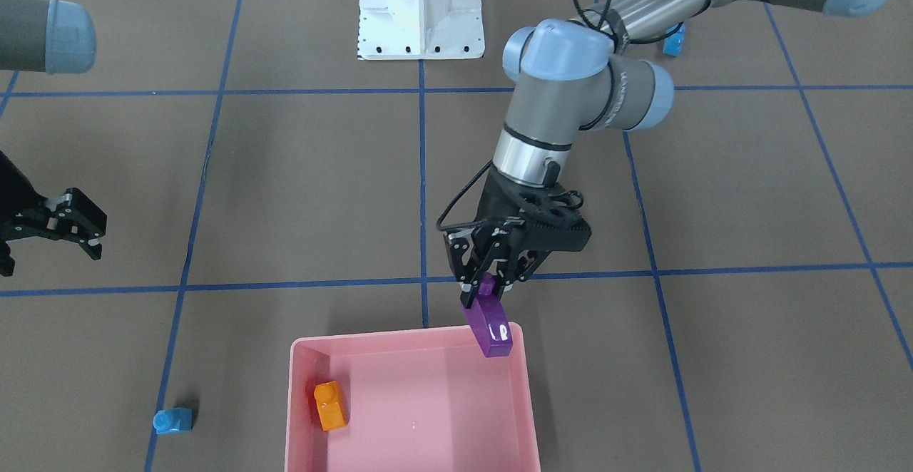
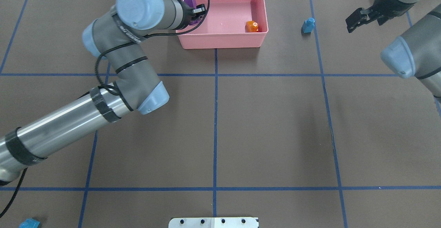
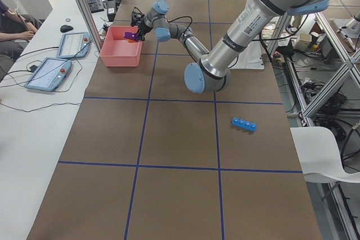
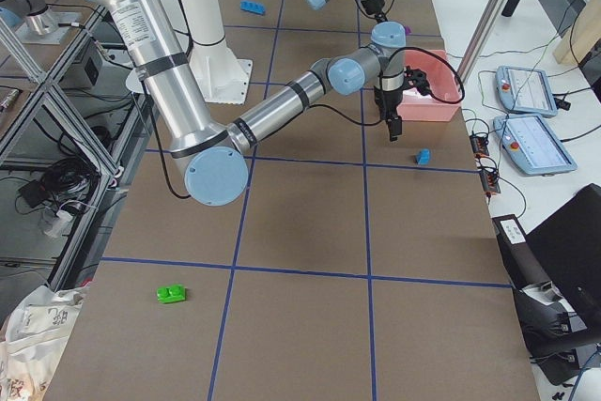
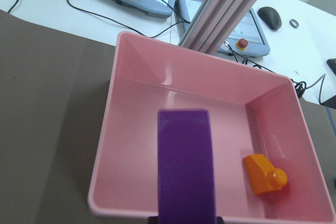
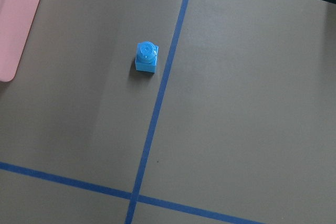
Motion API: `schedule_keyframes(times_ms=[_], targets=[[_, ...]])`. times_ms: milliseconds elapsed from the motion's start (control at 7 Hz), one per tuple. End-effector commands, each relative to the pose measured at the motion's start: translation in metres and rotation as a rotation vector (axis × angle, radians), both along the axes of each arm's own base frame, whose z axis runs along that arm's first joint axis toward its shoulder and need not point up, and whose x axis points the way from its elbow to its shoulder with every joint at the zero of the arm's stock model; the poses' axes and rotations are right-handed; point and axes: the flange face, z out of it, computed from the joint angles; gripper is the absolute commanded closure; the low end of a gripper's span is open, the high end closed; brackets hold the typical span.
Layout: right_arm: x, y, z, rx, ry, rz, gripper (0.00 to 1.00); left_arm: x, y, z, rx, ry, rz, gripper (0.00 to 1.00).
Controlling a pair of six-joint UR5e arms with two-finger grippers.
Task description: Put all blocks into box
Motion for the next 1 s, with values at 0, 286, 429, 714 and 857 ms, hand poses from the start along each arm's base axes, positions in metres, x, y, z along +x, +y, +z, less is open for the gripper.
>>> schedule_keyframes(times_ms=[0, 286, 429, 714, 857], targets=[[-0.035, -0.042, 0.033, 0.02, -0.025, 0.005, 0.0, 0.046, -0.031, 0.015, -0.011, -0.026, -0.059, 1.0], [-0.063, -0.053, 0.044, 0.018, -0.046, 0.01, 0.0, 0.052, -0.027, 0.015, -0.01, -0.029, -0.042, 0.32], [-0.075, -0.064, 0.044, 0.006, -0.038, 0.004, 0.0, 0.061, -0.016, 0.012, 0.022, -0.048, -0.008, 0.01], [-0.082, -0.078, 0.043, -0.013, -0.032, 0.009, 0.0, 0.053, 0.0, -0.012, 0.095, -0.038, 0.153, 0.0], [-0.089, -0.09, 0.035, -0.056, -0.04, 0.055, 0.0, 0.031, 0.015, 0.0, 0.129, -0.021, 0.261, 0.0]])
